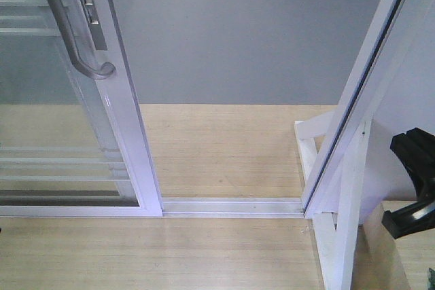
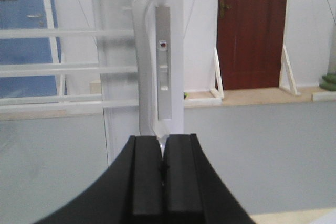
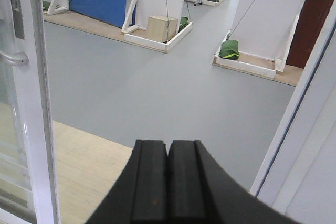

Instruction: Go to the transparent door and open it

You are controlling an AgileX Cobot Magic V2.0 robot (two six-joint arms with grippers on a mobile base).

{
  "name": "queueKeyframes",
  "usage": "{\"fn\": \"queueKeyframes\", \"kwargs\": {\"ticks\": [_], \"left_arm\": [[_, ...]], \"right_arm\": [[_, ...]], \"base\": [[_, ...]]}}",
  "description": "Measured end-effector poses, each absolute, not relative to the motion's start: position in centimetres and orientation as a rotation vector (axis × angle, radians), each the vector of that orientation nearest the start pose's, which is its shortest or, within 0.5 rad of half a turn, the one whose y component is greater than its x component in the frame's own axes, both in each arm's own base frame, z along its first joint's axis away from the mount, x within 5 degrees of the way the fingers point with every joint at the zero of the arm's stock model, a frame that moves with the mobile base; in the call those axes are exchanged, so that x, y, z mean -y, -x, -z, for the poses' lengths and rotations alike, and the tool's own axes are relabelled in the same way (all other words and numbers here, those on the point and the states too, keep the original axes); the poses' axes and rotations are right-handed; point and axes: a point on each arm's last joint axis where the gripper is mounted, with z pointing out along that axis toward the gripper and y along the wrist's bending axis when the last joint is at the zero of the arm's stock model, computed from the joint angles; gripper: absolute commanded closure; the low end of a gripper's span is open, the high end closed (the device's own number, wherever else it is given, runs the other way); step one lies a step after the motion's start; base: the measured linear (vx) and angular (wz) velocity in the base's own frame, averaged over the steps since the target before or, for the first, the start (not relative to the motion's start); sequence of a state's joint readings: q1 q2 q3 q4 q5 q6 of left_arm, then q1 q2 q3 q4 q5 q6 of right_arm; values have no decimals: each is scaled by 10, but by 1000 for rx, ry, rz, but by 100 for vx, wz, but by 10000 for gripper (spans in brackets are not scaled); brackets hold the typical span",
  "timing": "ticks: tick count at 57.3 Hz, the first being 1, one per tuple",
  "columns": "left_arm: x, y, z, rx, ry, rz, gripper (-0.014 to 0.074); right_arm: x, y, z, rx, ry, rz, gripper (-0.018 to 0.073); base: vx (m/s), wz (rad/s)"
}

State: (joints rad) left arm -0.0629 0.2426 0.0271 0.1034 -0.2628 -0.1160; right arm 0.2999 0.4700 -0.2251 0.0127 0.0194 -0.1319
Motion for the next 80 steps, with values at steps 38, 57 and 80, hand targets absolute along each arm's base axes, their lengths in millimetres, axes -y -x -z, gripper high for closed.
{"fn": "queueKeyframes", "kwargs": {"ticks": [38,57,80], "left_arm": [[2,-56,-182,-1739,-103,-23,603],[2,-55,-181,-1750,-104,-25,603],[2,-55,-181,-1751,-105,-26,603]], "right_arm": [[-31,-102,-251,-1712,364,-132,568],[-31,-102,-251,-1712,364,-132,568],[-29,-94,-236,-1706,378,-120,568]], "base": [[0,0],[0,0],[0,0]]}}
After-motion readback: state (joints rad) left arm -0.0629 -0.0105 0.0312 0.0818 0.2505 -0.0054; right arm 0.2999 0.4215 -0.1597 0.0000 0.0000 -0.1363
